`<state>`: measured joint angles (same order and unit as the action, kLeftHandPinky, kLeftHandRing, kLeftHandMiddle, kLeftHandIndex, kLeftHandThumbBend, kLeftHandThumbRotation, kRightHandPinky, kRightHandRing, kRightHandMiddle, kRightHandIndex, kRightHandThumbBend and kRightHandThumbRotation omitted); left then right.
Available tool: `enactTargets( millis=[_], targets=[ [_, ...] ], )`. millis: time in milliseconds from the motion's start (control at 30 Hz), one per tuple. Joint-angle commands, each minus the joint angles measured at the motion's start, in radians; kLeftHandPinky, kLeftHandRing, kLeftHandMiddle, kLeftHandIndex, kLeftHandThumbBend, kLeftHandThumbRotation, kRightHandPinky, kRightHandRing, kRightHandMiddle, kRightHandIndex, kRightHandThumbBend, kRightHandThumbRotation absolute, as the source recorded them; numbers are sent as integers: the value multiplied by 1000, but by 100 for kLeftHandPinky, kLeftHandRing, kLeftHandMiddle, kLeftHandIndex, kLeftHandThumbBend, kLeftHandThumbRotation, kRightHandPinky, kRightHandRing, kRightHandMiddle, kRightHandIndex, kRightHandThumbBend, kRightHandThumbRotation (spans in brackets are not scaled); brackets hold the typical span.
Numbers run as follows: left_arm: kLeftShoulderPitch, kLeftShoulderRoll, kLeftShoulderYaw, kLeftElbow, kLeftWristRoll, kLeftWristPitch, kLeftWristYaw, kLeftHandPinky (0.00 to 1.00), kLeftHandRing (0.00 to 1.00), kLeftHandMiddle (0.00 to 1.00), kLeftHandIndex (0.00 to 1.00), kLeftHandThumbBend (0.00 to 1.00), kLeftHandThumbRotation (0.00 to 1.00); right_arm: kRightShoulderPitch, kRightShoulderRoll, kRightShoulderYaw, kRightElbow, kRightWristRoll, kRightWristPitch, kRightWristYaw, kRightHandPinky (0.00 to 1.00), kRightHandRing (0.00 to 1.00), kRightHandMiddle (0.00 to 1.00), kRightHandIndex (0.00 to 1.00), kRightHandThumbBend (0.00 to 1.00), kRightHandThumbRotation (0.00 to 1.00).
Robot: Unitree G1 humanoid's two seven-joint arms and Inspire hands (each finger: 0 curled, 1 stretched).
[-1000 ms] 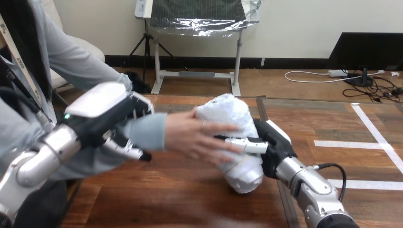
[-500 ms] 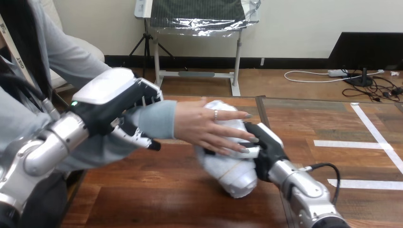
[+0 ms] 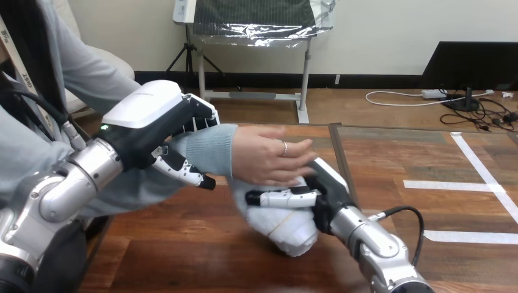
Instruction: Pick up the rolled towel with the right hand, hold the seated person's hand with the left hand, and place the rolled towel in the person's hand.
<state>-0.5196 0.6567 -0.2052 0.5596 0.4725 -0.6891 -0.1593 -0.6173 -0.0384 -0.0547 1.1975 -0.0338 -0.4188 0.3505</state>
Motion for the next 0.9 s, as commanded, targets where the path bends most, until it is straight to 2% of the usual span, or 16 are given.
enactTargets(
  millis=[0, 267, 500, 667, 867],
  targets=[
    [-95, -32, 23, -92, -33, -9, 5, 34, 38, 43, 44, 84, 0, -18, 18, 17, -40, -9, -48, -16, 34, 39, 46, 45, 79, 0],
    [-84, -36, 24, -106, -33, 6, 3, 35, 39, 43, 44, 85, 0, -14, 11, 39, -46, -43, -65, -79, 36, 41, 47, 45, 79, 0],
    [-75, -36, 22, -94, -33, -5, 9, 34, 38, 43, 44, 85, 0, -12, 4, 54, -52, -65, -55, -132, 39, 43, 48, 45, 79, 0],
    [-71, -35, 21, -76, -32, -24, 16, 34, 38, 43, 44, 83, 0, -10, -1, 61, -54, -74, -55, -153, 40, 45, 49, 46, 79, 0],
    [-59, -37, 24, -83, -39, -19, 11, 33, 38, 43, 45, 83, 0, -8, -7, 64, -56, -77, -53, -168, 40, 45, 49, 46, 78, 0]
  ],
)
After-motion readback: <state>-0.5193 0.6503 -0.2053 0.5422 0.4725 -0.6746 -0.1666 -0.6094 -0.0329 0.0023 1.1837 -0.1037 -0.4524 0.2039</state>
